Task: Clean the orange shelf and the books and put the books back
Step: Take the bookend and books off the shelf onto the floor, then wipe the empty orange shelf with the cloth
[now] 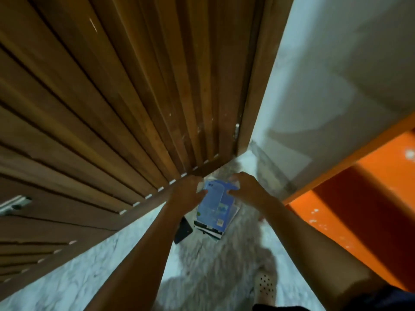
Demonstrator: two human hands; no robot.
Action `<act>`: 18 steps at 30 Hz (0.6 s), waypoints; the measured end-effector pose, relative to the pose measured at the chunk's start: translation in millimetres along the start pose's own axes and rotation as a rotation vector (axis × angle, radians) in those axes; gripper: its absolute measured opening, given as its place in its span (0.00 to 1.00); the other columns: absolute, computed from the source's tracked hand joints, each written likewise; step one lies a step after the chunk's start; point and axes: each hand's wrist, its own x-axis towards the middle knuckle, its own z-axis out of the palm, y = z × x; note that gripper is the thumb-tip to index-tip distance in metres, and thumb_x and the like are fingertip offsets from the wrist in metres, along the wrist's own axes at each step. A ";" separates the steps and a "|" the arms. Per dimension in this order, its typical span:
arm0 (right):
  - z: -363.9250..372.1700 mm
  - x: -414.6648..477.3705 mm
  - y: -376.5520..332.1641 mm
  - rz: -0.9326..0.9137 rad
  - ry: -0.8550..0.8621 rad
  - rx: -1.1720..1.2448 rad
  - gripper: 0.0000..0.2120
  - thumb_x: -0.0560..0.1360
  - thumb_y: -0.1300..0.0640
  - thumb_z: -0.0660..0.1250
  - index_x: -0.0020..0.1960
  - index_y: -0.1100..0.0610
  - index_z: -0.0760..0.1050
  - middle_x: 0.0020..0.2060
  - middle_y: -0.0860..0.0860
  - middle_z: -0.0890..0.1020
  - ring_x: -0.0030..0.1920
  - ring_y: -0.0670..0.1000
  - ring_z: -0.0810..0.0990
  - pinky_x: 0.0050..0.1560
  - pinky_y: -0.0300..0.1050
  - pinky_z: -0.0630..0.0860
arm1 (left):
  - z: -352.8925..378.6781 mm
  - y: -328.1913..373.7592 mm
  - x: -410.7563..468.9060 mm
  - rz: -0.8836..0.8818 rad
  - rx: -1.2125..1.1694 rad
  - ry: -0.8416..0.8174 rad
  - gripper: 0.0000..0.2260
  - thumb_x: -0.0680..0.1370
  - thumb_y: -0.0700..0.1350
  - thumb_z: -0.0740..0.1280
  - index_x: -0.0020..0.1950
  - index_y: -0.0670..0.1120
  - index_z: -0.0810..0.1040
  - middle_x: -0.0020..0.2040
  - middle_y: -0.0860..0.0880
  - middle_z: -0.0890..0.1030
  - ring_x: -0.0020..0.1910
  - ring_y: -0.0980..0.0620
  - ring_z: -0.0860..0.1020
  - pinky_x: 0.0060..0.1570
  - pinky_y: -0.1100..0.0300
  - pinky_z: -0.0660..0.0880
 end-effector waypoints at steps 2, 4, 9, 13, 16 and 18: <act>-35.6 -15.9 -19.2 -0.036 0.030 -0.009 0.18 0.72 0.68 0.68 0.62 0.69 0.73 0.61 0.65 0.75 0.64 0.60 0.72 0.57 0.37 0.63 | -24.8 26.7 0.2 -0.009 0.009 -0.041 0.16 0.77 0.45 0.67 0.62 0.39 0.76 0.59 0.39 0.79 0.59 0.41 0.76 0.60 0.56 0.68; -67.6 -33.9 -38.9 -0.071 0.018 -0.049 0.15 0.73 0.68 0.67 0.59 0.70 0.75 0.58 0.65 0.77 0.61 0.60 0.74 0.57 0.39 0.64 | -49.3 53.4 -2.4 0.000 -0.049 -0.057 0.15 0.77 0.44 0.67 0.61 0.38 0.76 0.57 0.39 0.79 0.57 0.41 0.77 0.57 0.54 0.70; -127.0 -83.0 -69.8 -0.056 0.209 -0.062 0.17 0.71 0.64 0.70 0.59 0.63 0.76 0.55 0.58 0.78 0.53 0.51 0.76 0.44 0.20 0.63 | -113.2 115.0 -24.4 0.149 0.004 -0.039 0.14 0.78 0.46 0.65 0.61 0.43 0.77 0.58 0.45 0.78 0.58 0.46 0.76 0.57 0.56 0.71; -156.0 -125.5 -98.8 -0.024 0.339 -0.066 0.13 0.71 0.64 0.70 0.56 0.64 0.76 0.47 0.52 0.75 0.50 0.51 0.74 0.48 0.35 0.66 | -159.3 156.9 -37.0 0.362 0.104 -0.002 0.10 0.72 0.48 0.74 0.50 0.44 0.83 0.48 0.46 0.82 0.49 0.47 0.80 0.50 0.54 0.77; -164.6 -170.3 -116.3 0.078 0.417 -0.055 0.17 0.73 0.61 0.69 0.61 0.61 0.74 0.54 0.55 0.77 0.55 0.52 0.75 0.54 0.40 0.69 | -179.4 181.0 -59.5 0.348 0.110 -0.041 0.13 0.77 0.50 0.66 0.60 0.48 0.77 0.57 0.48 0.79 0.56 0.48 0.77 0.57 0.53 0.74; -165.1 -203.9 -123.8 0.110 0.472 -0.069 0.16 0.74 0.60 0.68 0.60 0.63 0.74 0.56 0.57 0.78 0.55 0.54 0.76 0.55 0.41 0.69 | -185.1 197.1 -71.3 0.421 0.124 -0.051 0.14 0.78 0.50 0.64 0.61 0.47 0.76 0.58 0.47 0.79 0.57 0.47 0.77 0.58 0.52 0.74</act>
